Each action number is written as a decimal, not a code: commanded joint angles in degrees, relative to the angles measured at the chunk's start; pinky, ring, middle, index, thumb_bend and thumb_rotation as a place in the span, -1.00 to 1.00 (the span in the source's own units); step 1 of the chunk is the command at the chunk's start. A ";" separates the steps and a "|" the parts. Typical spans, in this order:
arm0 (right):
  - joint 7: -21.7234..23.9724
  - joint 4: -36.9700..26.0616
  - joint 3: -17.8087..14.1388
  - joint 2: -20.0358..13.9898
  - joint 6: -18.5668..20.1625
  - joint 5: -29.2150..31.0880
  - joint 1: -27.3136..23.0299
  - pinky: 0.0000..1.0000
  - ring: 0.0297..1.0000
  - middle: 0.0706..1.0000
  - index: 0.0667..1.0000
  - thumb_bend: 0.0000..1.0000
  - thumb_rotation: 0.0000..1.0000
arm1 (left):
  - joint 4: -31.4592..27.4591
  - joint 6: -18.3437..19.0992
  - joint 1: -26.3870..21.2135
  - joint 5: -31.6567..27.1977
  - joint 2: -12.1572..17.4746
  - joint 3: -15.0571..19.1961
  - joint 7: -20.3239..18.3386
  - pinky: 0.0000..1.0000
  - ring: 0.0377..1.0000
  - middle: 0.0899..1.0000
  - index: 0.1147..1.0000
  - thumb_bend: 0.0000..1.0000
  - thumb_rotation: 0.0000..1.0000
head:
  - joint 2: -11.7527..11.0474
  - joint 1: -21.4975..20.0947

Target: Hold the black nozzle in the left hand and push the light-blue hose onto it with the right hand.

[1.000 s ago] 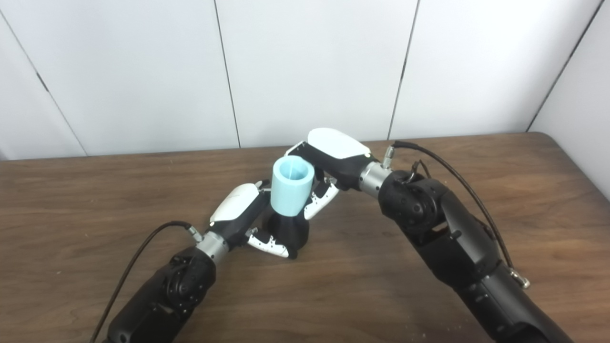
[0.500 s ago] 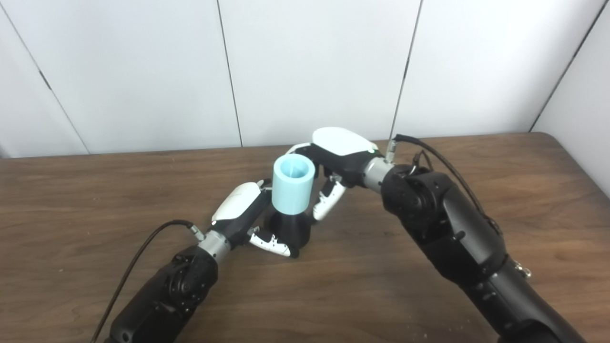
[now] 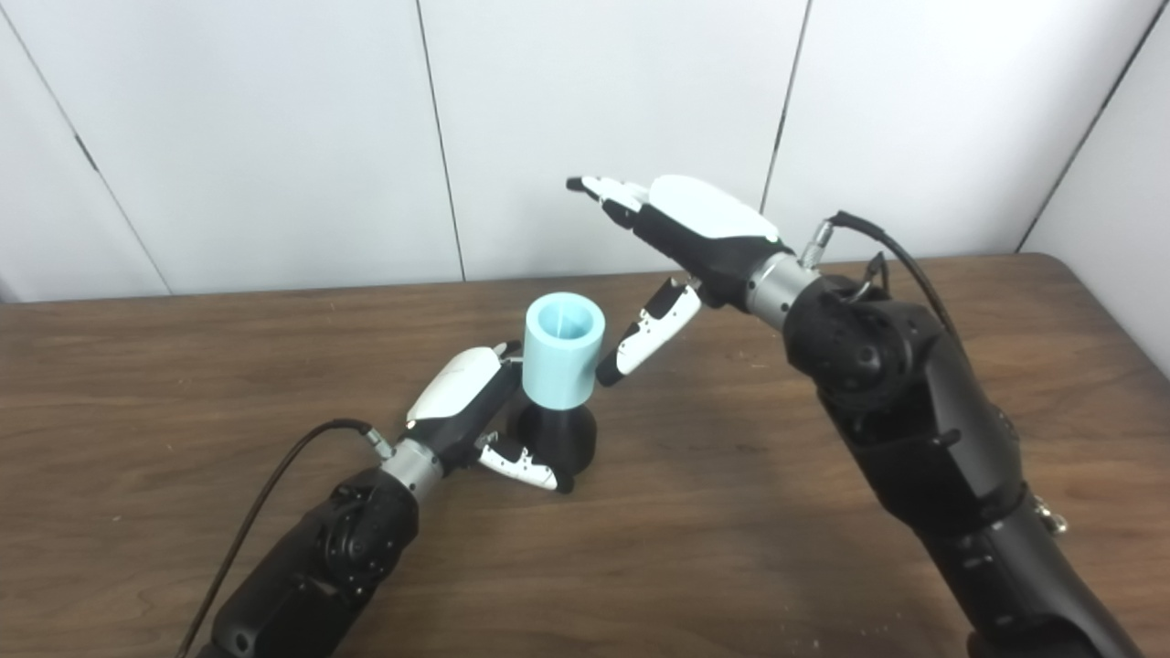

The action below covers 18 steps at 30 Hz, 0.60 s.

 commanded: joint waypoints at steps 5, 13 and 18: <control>1.39 -2.01 -1.65 -2.88 -7.91 9.88 0.18 1.00 1.00 1.00 1.00 0.82 0.25 | 3.37 2.07 1.53 1.76 1.68 -1.18 -3.93 1.00 0.28 -0.13 -0.16 0.05 -1.00 | 0.09 0.09; 4.52 -1.51 2.07 -6.32 -16.81 10.54 0.05 1.00 1.00 1.00 1.00 0.74 0.94 | 3.44 1.83 1.50 1.84 1.83 -1.32 -3.99 1.00 0.28 -0.13 -0.16 0.05 -1.00 | 0.16 0.06; 4.99 -1.28 2.75 -5.60 -16.25 10.23 0.08 1.00 1.00 1.00 1.00 0.80 0.95 | 3.18 1.74 1.68 1.74 1.92 -1.23 -4.00 1.00 0.28 -0.13 -0.16 0.05 -1.00 | 0.16 0.06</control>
